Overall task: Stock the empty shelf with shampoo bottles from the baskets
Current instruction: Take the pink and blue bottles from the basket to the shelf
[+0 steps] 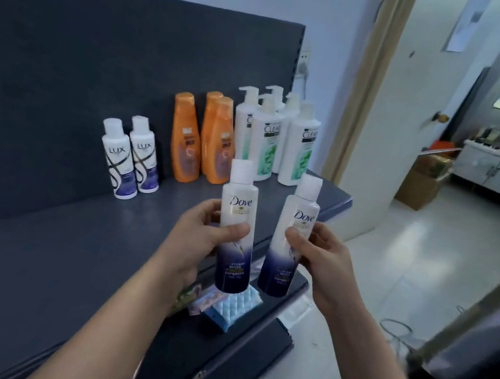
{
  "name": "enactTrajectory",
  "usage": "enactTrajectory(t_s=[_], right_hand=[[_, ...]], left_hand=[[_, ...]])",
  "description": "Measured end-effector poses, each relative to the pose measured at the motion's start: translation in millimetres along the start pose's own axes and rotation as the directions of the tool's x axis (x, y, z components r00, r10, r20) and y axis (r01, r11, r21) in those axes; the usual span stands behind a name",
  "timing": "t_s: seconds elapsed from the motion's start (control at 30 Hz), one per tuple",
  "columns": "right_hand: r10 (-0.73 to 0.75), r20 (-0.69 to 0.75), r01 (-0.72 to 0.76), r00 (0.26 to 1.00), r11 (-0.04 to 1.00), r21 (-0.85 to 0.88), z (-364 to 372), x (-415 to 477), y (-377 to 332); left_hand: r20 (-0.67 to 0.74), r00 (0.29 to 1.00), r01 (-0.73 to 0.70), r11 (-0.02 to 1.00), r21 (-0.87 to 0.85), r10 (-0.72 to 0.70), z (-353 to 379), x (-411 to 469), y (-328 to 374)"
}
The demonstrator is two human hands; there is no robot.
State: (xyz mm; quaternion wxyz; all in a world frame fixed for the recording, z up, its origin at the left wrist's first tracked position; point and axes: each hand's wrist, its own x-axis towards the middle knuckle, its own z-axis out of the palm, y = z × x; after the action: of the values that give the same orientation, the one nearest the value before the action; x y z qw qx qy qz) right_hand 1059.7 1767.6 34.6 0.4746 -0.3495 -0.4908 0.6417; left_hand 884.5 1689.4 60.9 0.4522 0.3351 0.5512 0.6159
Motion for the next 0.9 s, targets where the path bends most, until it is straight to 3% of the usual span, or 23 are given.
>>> enactTrajectory(t_s=[0.3,0.7,0.9], right_hand=[[-0.03,0.218,0.051,0.975,0.995,-0.091,70.2,58.6,5.7],[0.026,0.514,0.121,0.857,0.96,-0.251,149.8,148.4,45.3],[0.07,0.556,0.108,0.828,0.954,-0.281,178.4,173.4,61.1]], left_hand=[[-0.23,0.971,-0.079,0.996,-0.03,0.07,-58.3,27.9,20.0],[-0.547,0.815,-0.159,0.982,0.102,0.189,-123.1,75.8,15.1],[-0.635,0.75,-0.133,0.982,0.132,0.187,-150.0,96.9,6.1]])
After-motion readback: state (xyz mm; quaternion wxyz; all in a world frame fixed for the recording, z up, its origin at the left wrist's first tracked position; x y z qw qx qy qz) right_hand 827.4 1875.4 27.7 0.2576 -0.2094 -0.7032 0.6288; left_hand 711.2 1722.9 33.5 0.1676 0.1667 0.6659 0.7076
